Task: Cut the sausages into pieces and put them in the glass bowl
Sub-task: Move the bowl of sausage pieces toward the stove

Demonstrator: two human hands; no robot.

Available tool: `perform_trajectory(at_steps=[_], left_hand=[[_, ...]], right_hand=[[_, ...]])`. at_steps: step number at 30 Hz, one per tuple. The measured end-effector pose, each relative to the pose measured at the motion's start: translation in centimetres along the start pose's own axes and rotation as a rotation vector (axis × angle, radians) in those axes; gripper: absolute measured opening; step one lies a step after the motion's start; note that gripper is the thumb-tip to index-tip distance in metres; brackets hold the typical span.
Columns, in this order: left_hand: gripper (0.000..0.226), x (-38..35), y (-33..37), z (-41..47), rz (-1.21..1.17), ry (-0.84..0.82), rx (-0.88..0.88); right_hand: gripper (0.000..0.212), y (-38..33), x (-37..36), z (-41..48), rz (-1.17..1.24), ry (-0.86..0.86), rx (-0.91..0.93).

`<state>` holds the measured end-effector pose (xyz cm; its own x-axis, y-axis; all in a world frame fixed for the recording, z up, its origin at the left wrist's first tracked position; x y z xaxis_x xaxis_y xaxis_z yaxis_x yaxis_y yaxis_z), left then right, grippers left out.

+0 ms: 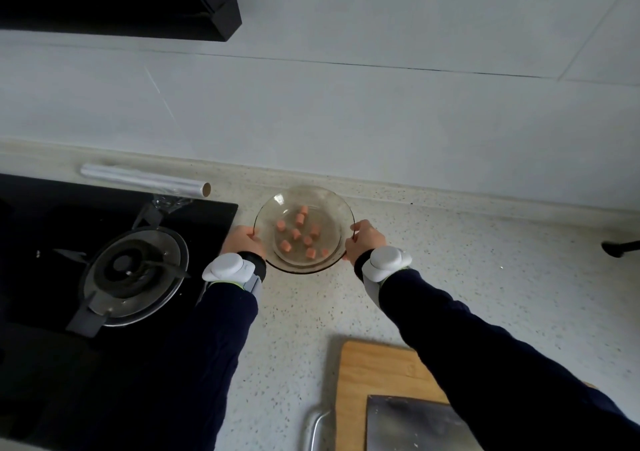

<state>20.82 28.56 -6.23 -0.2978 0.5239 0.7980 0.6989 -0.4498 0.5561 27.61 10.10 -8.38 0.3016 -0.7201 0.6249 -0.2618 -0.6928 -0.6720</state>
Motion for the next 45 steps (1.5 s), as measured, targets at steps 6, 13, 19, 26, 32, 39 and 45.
perform_trajectory(at_steps=[6, 13, 19, 26, 32, 39, 45], left_hand=[[0.032, -0.1, 0.2, 1.4, 0.015, 0.034, 0.014], [0.032, 0.1, 0.2, 1.9, 0.047, 0.04, 0.002], [0.031, 0.2, 0.4, 1.8, 0.092, 0.024, 0.004], [0.031, 0.6, 1.5, 0.8, 0.237, -0.038, 0.067], [0.041, 0.5, 2.5, -1.6, 0.249, 0.02, 0.128], [0.034, -0.5, 2.6, -4.9, 0.245, 0.083, -0.069], [0.035, -1.1, 1.7, -9.9, 0.122, 0.017, -0.116]], right_hand=[[0.033, -0.7, -0.6, 0.9, 0.003, -0.001, -0.005], [0.032, -1.1, -0.8, 1.3, 0.021, -0.018, -0.007], [0.033, -1.2, -0.4, 1.1, 0.016, -0.066, -0.008], [0.043, -1.1, 0.7, -0.2, -0.108, 0.006, -0.011], [0.044, -0.2, 3.2, -1.8, -0.1, 0.008, 0.06], [0.034, 3.0, 7.6, -5.5, -0.043, 0.07, 0.113], [0.023, 7.4, 11.5, -9.3, -0.049, 0.118, 0.135]])
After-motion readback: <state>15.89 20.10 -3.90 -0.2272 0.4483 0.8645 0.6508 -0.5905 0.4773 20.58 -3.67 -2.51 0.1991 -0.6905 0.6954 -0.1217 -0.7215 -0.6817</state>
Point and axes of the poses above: each hand's wrist, its own z-axis towards the middle knuckle, its own x-axis out of the back of the hand, y = z × x, the point moved 1 cm from there along z, towards the middle knuckle, and after that the axes turned 3 degrees about z, right-handed, at the moved point
